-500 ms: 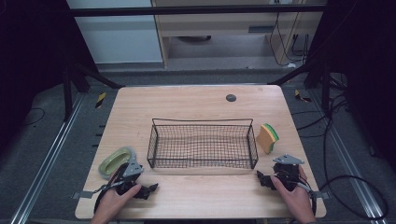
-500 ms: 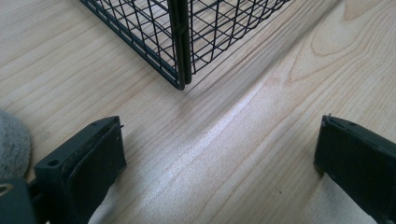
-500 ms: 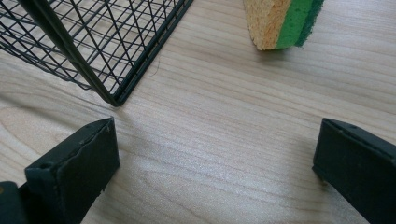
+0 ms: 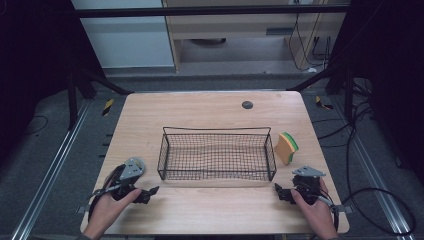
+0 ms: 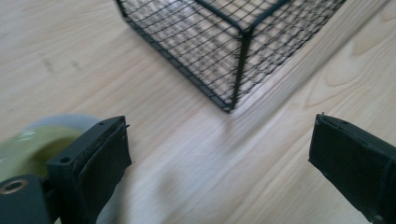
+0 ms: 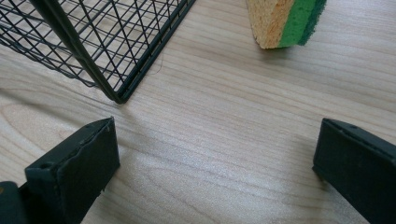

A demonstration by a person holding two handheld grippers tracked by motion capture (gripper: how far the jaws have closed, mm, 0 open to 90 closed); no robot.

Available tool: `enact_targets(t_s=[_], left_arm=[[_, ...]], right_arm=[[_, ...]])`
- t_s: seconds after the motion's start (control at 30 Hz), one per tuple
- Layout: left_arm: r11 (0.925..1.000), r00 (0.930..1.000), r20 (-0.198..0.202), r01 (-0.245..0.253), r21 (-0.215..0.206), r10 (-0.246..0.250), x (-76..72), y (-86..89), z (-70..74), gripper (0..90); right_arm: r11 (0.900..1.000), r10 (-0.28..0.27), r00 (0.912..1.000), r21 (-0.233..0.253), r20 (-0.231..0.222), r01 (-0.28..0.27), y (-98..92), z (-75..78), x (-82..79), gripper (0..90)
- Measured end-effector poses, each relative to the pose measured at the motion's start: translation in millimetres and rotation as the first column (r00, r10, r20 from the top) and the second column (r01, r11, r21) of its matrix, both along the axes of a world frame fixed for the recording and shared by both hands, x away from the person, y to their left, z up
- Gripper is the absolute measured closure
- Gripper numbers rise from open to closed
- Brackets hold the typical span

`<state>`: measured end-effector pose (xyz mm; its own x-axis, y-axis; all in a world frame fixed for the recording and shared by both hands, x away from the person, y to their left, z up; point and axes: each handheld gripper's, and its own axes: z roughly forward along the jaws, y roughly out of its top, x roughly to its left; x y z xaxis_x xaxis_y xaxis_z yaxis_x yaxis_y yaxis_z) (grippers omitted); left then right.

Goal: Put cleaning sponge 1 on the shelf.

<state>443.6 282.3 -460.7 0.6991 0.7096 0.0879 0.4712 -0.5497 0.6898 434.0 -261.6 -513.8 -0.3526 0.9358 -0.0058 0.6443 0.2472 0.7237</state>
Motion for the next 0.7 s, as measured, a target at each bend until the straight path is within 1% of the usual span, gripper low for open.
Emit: enact_targets(t_s=[0.03, 0.07, 0.1, 0.13, 0.17, 0.2, 0.23, 0.27, 0.3, 0.33, 0.37, 0.4, 0.43, 0.47, 0.5, 0.53, 0.57, 0.6, 0.63, 0.67, 0.7], left_arm=[[0.9999, 1.0000, -0.005, -0.008, 0.013, 0.008, 2.4, 3.6, 3.2, 4.4], [0.9991, 0.9995, -0.030, -0.014, 0.041, 0.015, 7.1, 10.1, 10.5, 4.9], [0.9983, 0.9988, -0.047, -0.012, 0.057, 0.015, 9.6, 13.1, 14.5, 5.0], [0.9983, 0.9988, -0.047, -0.012, 0.057, 0.015, 9.6, 13.1, 14.5, 5.1], [0.9969, 0.9984, -0.052, -0.018, 0.076, 0.022, 12.1, 16.0, 18.5, 5.6], [0.9939, 0.9973, -0.066, -0.023, 0.108, 0.030, 18.1, 21.9, 25.6, 5.7], [0.9939, 0.9973, -0.066, -0.023, 0.108, 0.030, 18.1, 21.9, 25.6, 5.6], [0.9920, 0.9935, -0.111, -0.010, 0.126, 0.024, 25.7, 27.9, 30.9, 5.4], [0.9916, 0.9904, -0.137, 0.001, 0.129, 0.017, 29.4, 30.3, 32.9, 5.4], [0.9916, 0.9904, -0.137, 0.001, 0.129, 0.017, 29.4, 30.3, 32.9, 5.3], [0.9886, 0.9825, -0.186, 0.035, 0.147, -0.007, 35.7, 33.8, 35.5, 5.5], [0.9834, 0.9781, -0.208, 0.044, 0.176, -0.006, 38.7, 34.8, 36.2, 5.3], [0.9765, 0.9761, -0.217, 0.049, 0.210, -0.002, 41.3, 35.3, 36.8, 4.7], [0.9711, 0.9752, -0.221, 0.052, 0.233, 0.001, 43.7, 36.0, 37.4, 4.9], [0.9711, 0.9752, -0.221, 0.052, 0.233, 0.001, 43.7, 36.0, 37.4, 5.2], [0.9667, 0.9711, -0.238, 0.051, 0.251, 0.010, 48.5, 37.4, 38.8, 5.5], [0.9673, 0.9695, -0.245, 0.045, 0.249, 0.018, 50.6, 38.0, 39.4, 6.2], [0.9661, 0.9674, -0.252, 0.045, 0.254, 0.022, 52.8, 38.9, 40.0, 7.4], [0.9661, 0.9674, -0.252, 0.045, 0.254, 0.022, 52.8, 38.9, 40.0, 9.0], [0.9659, 0.9650, -0.261, 0.042, 0.255, 0.027, 55.0, 39.7, 40.3, 9.8], [0.9656, 0.9610, -0.273, 0.030, 0.258, 0.043, 59.2, 40.9, 40.2, 10.2]], right_arm=[[1.000, 0.000, 1.0000, 0.000, 0.000, 0.000, 0.0, 0.0, 0.0, 0.5], [1.000, 0.001, 1.0000, 0.000, 0.001, -0.001, -0.1, 0.0, 0.0, 0.5], [1.000, 0.000, 1.0000, 0.000, 0.000, 0.000, 0.0, 0.0, 0.0, 0.5], [1.000, 0.000, 1.0000, 0.000, 0.000, 0.000, 0.0, 0.0, 0.0, 0.5], [1.000, 0.000, 1.0000, 0.000, 0.000, 0.000, 0.0, 0.0, 0.0, 0.5], [1.000, 0.001, 1.0000, 0.000, 0.001, -0.001, 0.0, -0.1, 0.0, 0.5], [1.000, 0.001, 1.0000, 0.000, 0.001, -0.001, 0.0, -0.1, 0.0, 0.5], [1.000, -0.001, 1.0000, 0.002, 0.000, 0.001, 0.3, 0.0, -0.4, 0.5], [1.000, -0.003, 1.0000, 0.009, -0.005, 0.003, 0.8, 0.4, -0.8, 0.5], [1.000, -0.003, 1.0000, 0.009, -0.005, 0.003, 0.8, 0.4, -0.8, 0.5], [1.000, -0.005, 1.0000, 0.010, -0.006, 0.005, 1.2, 0.4, -1.2, 0.5], [1.000, -0.004, 1.0000, 0.009, -0.006, 0.004, 1.3, 0.4, -1.3, 0.5], [1.000, -0.002, 1.0000, 0.007, -0.005, 0.002, 1.2, 0.4, -1.3, 0.5], [1.000, -0.002, 1.0000, 0.007, -0.005, 0.002, 1.3, 0.4, -1.4, 0.5], [1.000, -0.002, 1.0000, 0.007, -0.005, 0.002, 1.3, 0.4, -1.4, 0.5], [1.000, -0.002, 1.0000, 0.006, -0.005, 0.002, 1.3, 0.5, -1.5, 0.5], [1.000, -0.002, 1.0000, 0.005, -0.005, 0.002, 1.3, 0.4, -1.5, 0.4], [1.000, -0.002, 1.0000, 0.006, -0.004, 0.002, 1.3, 0.3, -1.4, 0.5], [1.000, -0.002, 1.0000, 0.006, -0.004, 0.002, 1.3, 0.3, -1.4, 0.5], [1.000, -0.003, 1.0000, 0.002, -0.003, 0.003, 1.4, 0.3, -1.4, 0.5], [1.000, -0.002, 1.0000, 0.003, -0.003, 0.002, 1.4, 0.3, -1.5, 0.5]])
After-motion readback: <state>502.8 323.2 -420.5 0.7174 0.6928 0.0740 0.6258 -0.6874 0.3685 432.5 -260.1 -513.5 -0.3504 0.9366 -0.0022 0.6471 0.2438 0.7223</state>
